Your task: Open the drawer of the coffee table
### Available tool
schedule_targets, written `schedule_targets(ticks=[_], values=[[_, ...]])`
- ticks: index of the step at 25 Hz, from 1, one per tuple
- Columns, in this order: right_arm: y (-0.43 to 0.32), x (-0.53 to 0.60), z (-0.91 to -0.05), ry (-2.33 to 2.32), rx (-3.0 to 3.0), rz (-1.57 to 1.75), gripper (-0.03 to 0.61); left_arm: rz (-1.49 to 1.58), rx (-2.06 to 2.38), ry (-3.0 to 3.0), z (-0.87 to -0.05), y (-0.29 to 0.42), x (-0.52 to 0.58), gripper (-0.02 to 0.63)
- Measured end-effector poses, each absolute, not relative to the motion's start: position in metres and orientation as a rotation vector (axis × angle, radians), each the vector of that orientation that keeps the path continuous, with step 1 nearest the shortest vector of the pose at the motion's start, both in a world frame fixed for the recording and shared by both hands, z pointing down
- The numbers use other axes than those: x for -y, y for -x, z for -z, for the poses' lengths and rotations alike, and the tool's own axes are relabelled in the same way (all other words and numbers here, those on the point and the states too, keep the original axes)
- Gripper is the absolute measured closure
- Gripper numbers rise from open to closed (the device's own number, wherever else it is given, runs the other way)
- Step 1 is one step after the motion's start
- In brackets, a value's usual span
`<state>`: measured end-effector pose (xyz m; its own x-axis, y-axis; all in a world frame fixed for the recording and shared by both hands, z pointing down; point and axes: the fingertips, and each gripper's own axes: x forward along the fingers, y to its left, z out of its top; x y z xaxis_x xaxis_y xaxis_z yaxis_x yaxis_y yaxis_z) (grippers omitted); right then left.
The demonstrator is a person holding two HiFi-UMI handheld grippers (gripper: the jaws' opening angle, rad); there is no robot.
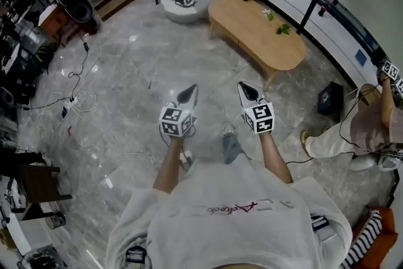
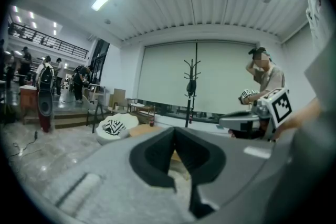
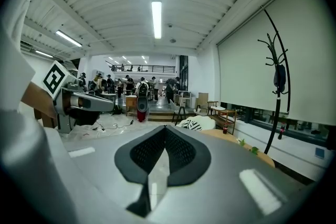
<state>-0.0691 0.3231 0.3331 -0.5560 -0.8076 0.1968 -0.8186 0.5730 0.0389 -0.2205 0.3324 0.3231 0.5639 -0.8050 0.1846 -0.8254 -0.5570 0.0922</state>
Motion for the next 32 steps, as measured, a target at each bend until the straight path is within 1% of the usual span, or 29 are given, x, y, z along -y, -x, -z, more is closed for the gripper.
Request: schedule_targets(ticks=[13,17,23,32], values=[[0.02,-0.196,-0.325,-1.44,2.584,-0.119,0.574,-0.21,1.405,-2.621,-0.305,0.197,-0.206,0.615],[0.005,-0.156,-0.329,-1.44,2.586,-0.135,0.574,-0.209,1.401,-2.623,-0.306,0.178,-0.164,0.615],[-0.006,-0.091,-0.332,-1.419,2.591,-0.149,0.574,-0.227,1.391,-2.627,-0.31,0.159,-0.098,0.615],[-0.002,-0.001,-0.335,-1.34,2.619,-0.125,0.574,-0.201,1.443,-2.592,-0.316,0.161,-0.014,0.615]])
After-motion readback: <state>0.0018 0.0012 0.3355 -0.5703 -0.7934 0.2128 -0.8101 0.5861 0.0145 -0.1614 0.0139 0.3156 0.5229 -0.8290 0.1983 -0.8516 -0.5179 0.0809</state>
